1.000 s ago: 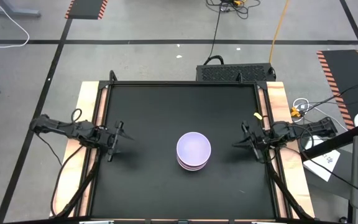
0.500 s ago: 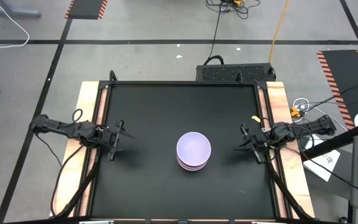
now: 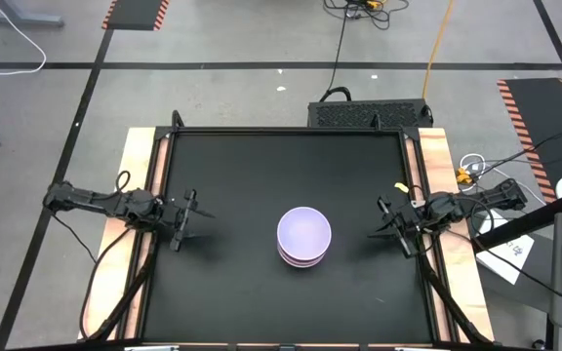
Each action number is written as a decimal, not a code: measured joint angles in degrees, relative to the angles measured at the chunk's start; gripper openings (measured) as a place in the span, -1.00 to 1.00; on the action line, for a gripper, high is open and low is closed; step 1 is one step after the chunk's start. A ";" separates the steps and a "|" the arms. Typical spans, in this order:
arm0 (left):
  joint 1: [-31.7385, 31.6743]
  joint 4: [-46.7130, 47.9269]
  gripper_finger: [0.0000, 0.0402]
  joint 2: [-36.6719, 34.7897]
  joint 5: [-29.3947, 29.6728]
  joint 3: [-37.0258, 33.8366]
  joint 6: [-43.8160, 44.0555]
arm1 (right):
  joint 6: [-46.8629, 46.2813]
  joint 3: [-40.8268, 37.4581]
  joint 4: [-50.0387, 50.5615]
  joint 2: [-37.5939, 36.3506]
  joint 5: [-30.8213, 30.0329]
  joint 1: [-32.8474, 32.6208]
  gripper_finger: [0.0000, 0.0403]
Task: Nest bowls inside each other
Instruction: Return to Home Position
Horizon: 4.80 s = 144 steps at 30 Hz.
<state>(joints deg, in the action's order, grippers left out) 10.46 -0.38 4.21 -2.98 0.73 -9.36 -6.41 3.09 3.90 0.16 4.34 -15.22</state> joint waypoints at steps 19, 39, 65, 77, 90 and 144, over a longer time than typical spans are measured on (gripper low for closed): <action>0.00 0.11 0.22 0.02 2.90 0.00 2.07 | -0.92 -0.09 -0.02 0.00 0.17 0.00 -1.00; 0.00 -0.20 0.22 0.02 2.99 0.00 2.62 | -0.29 -0.11 -6.08 0.31 0.38 0.02 -1.00; 0.00 -0.26 0.22 0.02 2.98 0.00 2.16 | -0.36 -0.11 -6.51 0.33 0.31 0.02 -1.00; 0.00 -0.28 0.22 0.02 2.99 0.00 2.14 | -0.38 -0.11 -6.58 0.35 0.24 0.02 -1.00; 0.02 -0.28 0.22 0.02 2.97 0.00 2.14 | -0.38 -0.11 -6.60 0.35 0.22 0.02 -1.00; 0.02 -0.31 0.22 0.02 2.97 0.00 2.14 | -0.38 -0.11 -6.62 0.35 0.20 0.02 -1.00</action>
<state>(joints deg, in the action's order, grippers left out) 10.48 -0.69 4.23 -0.01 0.73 -7.22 -6.79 2.98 -2.72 0.51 4.54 -15.21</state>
